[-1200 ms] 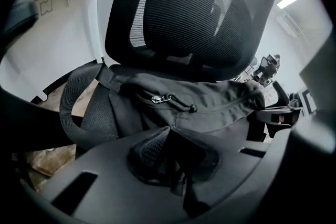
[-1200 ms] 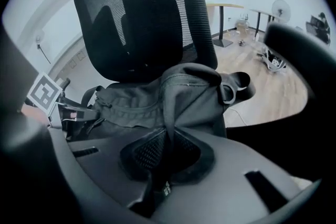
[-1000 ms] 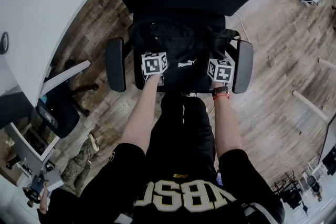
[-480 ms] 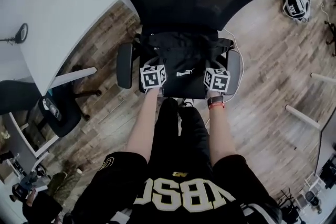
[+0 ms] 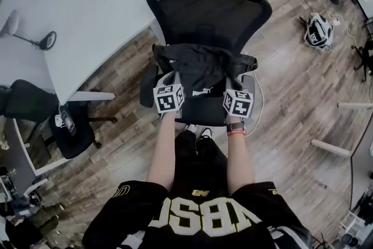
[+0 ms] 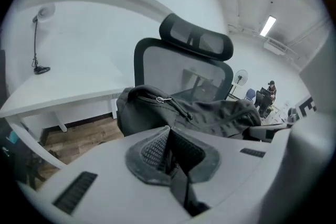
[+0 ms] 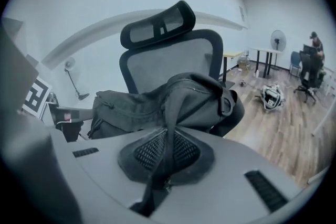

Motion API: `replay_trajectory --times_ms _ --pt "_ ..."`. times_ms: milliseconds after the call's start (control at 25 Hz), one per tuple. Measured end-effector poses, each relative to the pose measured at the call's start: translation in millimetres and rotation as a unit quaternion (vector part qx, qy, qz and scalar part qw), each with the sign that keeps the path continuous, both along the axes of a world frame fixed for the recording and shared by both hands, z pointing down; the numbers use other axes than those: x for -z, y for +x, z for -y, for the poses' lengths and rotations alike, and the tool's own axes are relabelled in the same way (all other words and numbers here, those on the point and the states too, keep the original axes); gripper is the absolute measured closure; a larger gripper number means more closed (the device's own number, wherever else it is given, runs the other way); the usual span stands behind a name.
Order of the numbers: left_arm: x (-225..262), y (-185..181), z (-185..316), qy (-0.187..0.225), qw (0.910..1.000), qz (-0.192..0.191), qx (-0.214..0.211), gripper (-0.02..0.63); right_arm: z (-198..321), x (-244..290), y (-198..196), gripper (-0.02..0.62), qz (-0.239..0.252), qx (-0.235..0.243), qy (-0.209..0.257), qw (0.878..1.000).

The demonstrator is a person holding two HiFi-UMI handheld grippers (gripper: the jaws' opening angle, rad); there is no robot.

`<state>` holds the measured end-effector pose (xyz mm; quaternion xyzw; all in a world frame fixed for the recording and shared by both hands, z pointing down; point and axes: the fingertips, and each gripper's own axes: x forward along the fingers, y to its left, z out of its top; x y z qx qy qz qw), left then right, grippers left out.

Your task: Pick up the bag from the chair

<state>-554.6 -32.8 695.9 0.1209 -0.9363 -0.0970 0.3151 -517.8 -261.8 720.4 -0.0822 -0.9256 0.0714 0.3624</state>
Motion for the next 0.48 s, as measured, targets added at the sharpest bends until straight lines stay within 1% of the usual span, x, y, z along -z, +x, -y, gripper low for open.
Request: replay_trajectory --times_ms 80,240,480 --pt "26 3 0 0.002 0.9999 0.016 0.002 0.591 -2 25 3 0.577 0.014 -0.006 -0.002 1.0" --pt "69 6 3 -0.006 0.9989 0.046 -0.011 0.591 -5 70 0 0.577 0.052 -0.003 0.005 0.999" --pt "131 -12 12 -0.003 0.9941 0.107 -0.017 0.591 -4 134 -19 0.577 0.118 -0.005 0.002 0.993"
